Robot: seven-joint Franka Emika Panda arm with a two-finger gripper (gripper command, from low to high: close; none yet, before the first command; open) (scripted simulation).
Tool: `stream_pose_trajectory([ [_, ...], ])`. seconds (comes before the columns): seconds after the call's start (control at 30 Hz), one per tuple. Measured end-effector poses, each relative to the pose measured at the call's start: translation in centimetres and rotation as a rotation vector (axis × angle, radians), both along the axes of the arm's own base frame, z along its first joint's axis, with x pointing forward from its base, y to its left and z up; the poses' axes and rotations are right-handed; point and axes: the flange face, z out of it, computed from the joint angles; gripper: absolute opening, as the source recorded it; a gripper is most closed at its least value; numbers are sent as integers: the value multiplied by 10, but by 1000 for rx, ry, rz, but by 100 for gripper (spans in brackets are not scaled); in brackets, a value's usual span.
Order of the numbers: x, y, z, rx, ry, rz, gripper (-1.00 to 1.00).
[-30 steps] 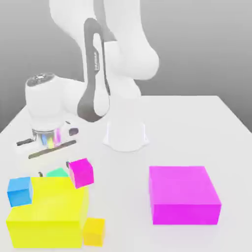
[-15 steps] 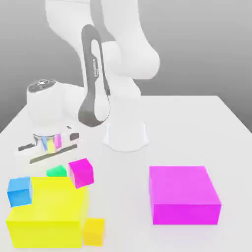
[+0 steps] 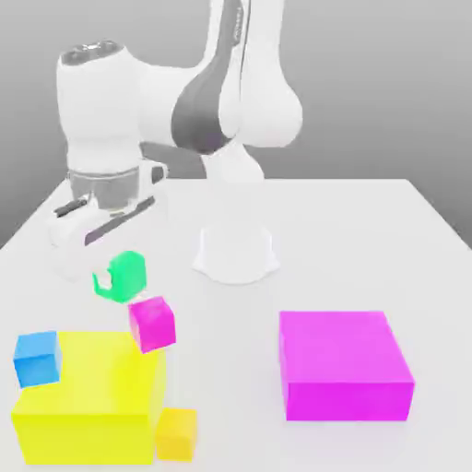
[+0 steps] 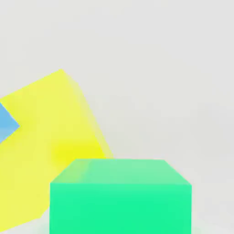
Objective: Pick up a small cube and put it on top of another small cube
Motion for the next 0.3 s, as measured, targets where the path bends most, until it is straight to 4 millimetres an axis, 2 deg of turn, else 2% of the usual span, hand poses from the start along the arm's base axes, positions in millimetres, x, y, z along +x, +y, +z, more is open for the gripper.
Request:
stream_pose_trajectory([
  [0.07, 3, 7, -7, 2, -1, 39, -100],
  [0.17, 4, 9, -38, 3, -1, 51, -100],
  [0.2, 4, 10, -48, 3, -2, 53, 100],
  [0.3, 4, 10, -48, 3, -2, 53, 100],
])
